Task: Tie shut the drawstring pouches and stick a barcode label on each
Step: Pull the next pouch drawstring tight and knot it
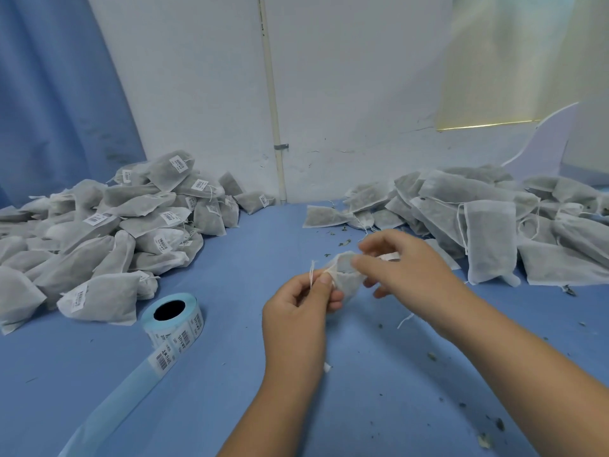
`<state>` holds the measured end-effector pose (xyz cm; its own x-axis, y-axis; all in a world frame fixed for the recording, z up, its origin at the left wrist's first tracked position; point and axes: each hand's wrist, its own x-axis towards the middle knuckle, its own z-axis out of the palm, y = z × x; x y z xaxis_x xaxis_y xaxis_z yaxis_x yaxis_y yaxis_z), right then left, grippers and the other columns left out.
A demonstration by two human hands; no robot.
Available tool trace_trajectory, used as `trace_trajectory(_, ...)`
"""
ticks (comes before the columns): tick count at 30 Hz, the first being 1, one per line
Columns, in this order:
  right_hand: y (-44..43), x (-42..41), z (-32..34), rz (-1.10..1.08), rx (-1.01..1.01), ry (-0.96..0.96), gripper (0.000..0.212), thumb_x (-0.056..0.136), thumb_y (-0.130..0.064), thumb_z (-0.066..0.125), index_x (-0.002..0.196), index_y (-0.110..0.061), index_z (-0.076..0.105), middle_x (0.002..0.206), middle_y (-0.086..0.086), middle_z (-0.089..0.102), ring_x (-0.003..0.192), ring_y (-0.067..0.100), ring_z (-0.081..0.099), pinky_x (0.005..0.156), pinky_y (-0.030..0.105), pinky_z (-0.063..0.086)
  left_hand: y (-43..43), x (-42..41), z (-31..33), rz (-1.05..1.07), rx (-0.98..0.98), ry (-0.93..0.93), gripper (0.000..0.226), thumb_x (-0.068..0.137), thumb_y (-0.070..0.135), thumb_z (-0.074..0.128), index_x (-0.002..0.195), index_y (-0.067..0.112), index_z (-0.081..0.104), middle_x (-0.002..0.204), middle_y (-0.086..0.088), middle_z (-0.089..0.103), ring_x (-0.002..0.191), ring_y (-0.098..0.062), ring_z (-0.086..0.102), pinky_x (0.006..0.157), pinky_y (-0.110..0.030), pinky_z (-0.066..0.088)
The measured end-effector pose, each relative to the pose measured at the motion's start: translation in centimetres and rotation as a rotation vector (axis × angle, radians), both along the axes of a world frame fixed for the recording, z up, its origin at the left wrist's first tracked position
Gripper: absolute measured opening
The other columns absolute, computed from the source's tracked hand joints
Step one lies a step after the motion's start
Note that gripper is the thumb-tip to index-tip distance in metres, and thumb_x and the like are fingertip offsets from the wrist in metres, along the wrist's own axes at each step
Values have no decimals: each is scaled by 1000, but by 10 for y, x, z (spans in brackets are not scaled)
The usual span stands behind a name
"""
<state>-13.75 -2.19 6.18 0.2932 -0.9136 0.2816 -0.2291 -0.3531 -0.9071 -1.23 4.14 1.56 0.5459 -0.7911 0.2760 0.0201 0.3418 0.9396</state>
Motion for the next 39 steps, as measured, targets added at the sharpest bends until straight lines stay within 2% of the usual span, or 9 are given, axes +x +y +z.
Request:
trace_trajectory(3, 22, -5, -17, -98, -229, -50, 10, 79, -24, 66, 71, -25, 60, 63, -11, 59, 62, 20, 60, 56, 24, 48, -2, -1, 1, -39, -11, 131, 17, 91, 8, 62, 77, 8, 73, 67, -3, 72, 65, -11, 69, 62, -15, 53)
trace_trajectory(7, 35, 4, -37, -42, -327, 31, 7, 78, -24, 67, 75, -28, 63, 76, -15, 64, 72, 6, 61, 62, 10, 41, 1, -7, -1, -143, 15, 117, 14, 90, 8, 64, 80, 9, 74, 80, -7, 76, 78, -20, 74, 70, -25, 57)
trace_trajectory(10, 31, 4, -42, -52, -204, -23, 12, 81, -18, 66, 78, -30, 65, 80, -14, 67, 74, 2, 63, 67, 15, 44, 3, -9, -3, -122, 36, -32, 12, 88, 10, 66, 85, 14, 76, 85, -4, 77, 86, -19, 74, 80, -29, 56)
trace_trajectory(13, 29, -1, -42, 34, -10, -149, 13, 84, -17, 63, 80, -27, 70, 80, -11, 71, 76, 9, 68, 71, 29, 52, 3, -11, -4, -76, 44, -209, 16, 87, 9, 67, 86, 21, 77, 82, 6, 77, 80, -7, 72, 72, -16, 53)
trace_trajectory(17, 26, -8, -41, 95, 196, -294, 18, 86, -17, 58, 82, -21, 75, 85, -1, 76, 80, 12, 71, 67, 29, 52, 4, -15, -8, -63, 40, -460, 24, 87, 10, 68, 94, 31, 75, 85, 15, 74, 80, -5, 69, 74, -14, 50)
trace_trajectory(22, 22, -13, -46, 96, 321, -286, 14, 80, -17, 61, 83, -9, 72, 84, 1, 75, 76, 10, 68, 74, 33, 53, 6, -18, -12, -40, 40, -724, 28, 83, 12, 68, 93, 37, 58, 86, 22, 68, 85, 1, 61, 75, -11, 43)
trace_trajectory(27, 18, -17, -46, 43, 289, -256, 11, 80, -19, 63, 78, -16, 74, 83, 1, 74, 81, 13, 69, 76, 34, 54, 8, -17, -13, -123, 43, -778, 24, 81, 18, 65, 91, 35, 52, 91, 23, 68, 90, 5, 61, 74, -8, 41)
trace_trajectory(33, 7, -29, -40, -8, 314, -356, 18, 86, -13, 58, 72, -15, 68, 70, 6, 69, 63, 13, 63, 58, 28, 46, 10, -7, -15, -160, 39, -860, 20, 70, 22, 46, 82, 31, 58, 84, 20, 68, 89, -2, 62, 83, -25, 48)
trace_trajectory(39, 4, -36, -37, 195, 417, -321, 18, 91, -6, 55, 79, -9, 67, 52, 1, 47, 43, 14, 43, 45, 22, 39, 3, 1, -13, 67, 16, -729, 24, 68, 12, 42, 73, 24, 62, 81, 14, 62, 82, 0, 55, 67, -8, 37)
